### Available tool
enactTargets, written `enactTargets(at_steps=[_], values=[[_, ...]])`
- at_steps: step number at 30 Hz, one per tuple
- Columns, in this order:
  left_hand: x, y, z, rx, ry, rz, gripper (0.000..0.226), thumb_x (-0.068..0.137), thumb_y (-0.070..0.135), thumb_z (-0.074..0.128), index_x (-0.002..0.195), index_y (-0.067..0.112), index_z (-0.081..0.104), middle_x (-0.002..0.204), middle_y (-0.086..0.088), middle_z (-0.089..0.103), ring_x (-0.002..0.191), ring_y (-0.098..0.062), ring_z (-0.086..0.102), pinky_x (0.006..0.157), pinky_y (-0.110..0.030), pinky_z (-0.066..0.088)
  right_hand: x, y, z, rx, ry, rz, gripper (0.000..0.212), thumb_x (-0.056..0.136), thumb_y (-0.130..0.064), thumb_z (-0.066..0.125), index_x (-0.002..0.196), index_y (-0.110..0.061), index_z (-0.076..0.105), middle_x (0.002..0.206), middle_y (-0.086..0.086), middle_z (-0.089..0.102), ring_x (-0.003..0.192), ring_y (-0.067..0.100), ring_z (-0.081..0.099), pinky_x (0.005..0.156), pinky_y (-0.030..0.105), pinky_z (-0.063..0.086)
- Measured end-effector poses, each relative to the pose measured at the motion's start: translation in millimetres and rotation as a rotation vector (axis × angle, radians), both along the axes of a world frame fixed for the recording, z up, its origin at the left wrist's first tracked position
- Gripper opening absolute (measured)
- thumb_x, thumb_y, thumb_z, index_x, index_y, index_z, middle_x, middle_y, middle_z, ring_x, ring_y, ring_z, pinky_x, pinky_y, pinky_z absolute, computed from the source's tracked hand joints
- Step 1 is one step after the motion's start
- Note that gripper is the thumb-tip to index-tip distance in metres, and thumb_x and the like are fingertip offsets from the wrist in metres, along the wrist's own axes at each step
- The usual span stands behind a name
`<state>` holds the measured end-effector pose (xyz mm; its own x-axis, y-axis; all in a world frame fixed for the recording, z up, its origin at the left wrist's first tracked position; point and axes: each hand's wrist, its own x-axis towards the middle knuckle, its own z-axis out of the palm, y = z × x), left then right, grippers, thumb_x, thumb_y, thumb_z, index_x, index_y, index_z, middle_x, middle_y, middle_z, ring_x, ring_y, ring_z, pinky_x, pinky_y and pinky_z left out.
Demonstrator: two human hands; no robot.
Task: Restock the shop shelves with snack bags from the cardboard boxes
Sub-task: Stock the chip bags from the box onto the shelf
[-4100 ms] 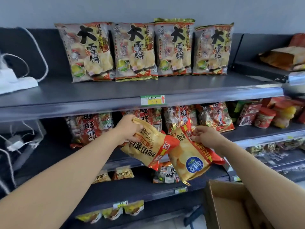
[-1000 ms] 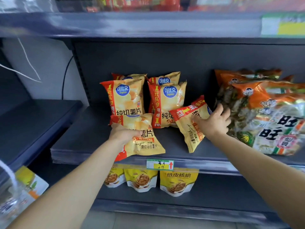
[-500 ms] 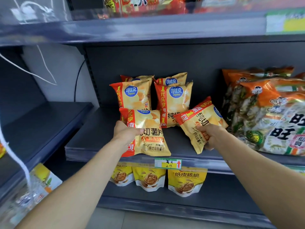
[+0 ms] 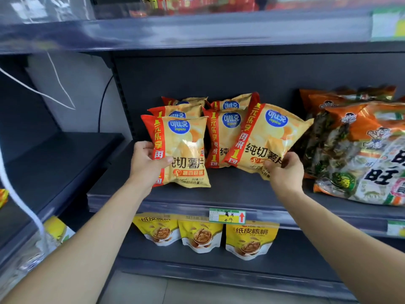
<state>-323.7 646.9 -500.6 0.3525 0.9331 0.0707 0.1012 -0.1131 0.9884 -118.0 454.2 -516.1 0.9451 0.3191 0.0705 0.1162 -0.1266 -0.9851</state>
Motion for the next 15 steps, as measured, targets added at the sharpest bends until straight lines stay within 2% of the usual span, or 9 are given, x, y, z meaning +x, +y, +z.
enactTargets(at_steps=[2,3,6,8,11,13,15], values=[[1,8,-5,0.053,0.011,-0.01,0.05,0.078,0.0,0.074,0.111,0.02,0.041,0.114,-0.004,0.059,0.102,-0.017,0.061,0.081,-0.038,0.054,-6,8,-2,-0.003,-0.058,0.072,0.017,0.089,-0.006,0.063,0.099,-0.009,0.049,0.096,0.005,0.06,0.083,0.017,0.058,0.063,0.024,0.048],[1,11,-8,0.067,0.026,-0.014,0.049,0.078,-0.001,0.073,0.11,0.02,0.041,0.115,-0.004,0.059,0.104,-0.018,0.061,0.083,-0.039,0.054,-8,13,-5,-0.02,-0.07,0.111,0.016,0.089,-0.004,0.062,0.098,-0.009,0.049,0.096,0.005,0.061,0.084,0.018,0.059,0.063,0.024,0.048],[5,19,-17,0.075,0.07,-0.017,0.047,0.081,-0.001,0.069,0.112,0.021,0.041,0.116,-0.003,0.057,0.109,-0.02,0.059,0.085,-0.039,0.053,-11,29,-19,-0.145,-0.097,0.198,0.018,0.088,-0.003,0.062,0.099,-0.008,0.048,0.103,0.005,0.06,0.095,0.023,0.058,0.075,0.034,0.051],[6,22,-22,0.068,0.112,-0.035,0.05,0.082,0.001,0.069,0.118,0.02,0.04,0.117,-0.001,0.056,0.11,-0.02,0.057,0.083,-0.036,0.051,-10,35,-29,-0.251,-0.118,0.243,0.03,0.084,-0.007,0.069,0.105,-0.012,0.048,0.112,0.005,0.057,0.102,0.022,0.056,0.082,0.035,0.049],[5,21,-27,0.013,0.167,-0.104,0.066,0.079,0.009,0.075,0.13,0.021,0.035,0.113,0.003,0.057,0.105,-0.016,0.055,0.073,-0.026,0.046,-11,35,-35,-0.318,-0.101,0.283,0.058,0.076,-0.016,0.077,0.123,-0.012,0.043,0.126,0.003,0.046,0.114,0.02,0.051,0.096,0.039,0.048],[6,22,-29,0.013,0.226,-0.134,0.072,0.077,0.011,0.078,0.133,0.02,0.033,0.113,0.002,0.058,0.106,-0.016,0.055,0.079,-0.028,0.047,-10,32,-34,-0.278,-0.074,0.328,0.073,0.07,-0.026,0.082,0.128,-0.017,0.039,0.126,-0.002,0.044,0.113,0.014,0.05,0.096,0.036,0.048],[9,27,-29,0.028,0.237,-0.122,0.071,0.076,0.009,0.078,0.132,0.018,0.036,0.113,0.001,0.058,0.108,-0.017,0.055,0.088,-0.033,0.047,-10,31,-28,-0.234,-0.05,0.386,0.076,0.069,-0.037,0.082,0.129,-0.022,0.036,0.123,-0.007,0.053,0.11,0.012,0.054,0.088,0.029,0.049]])
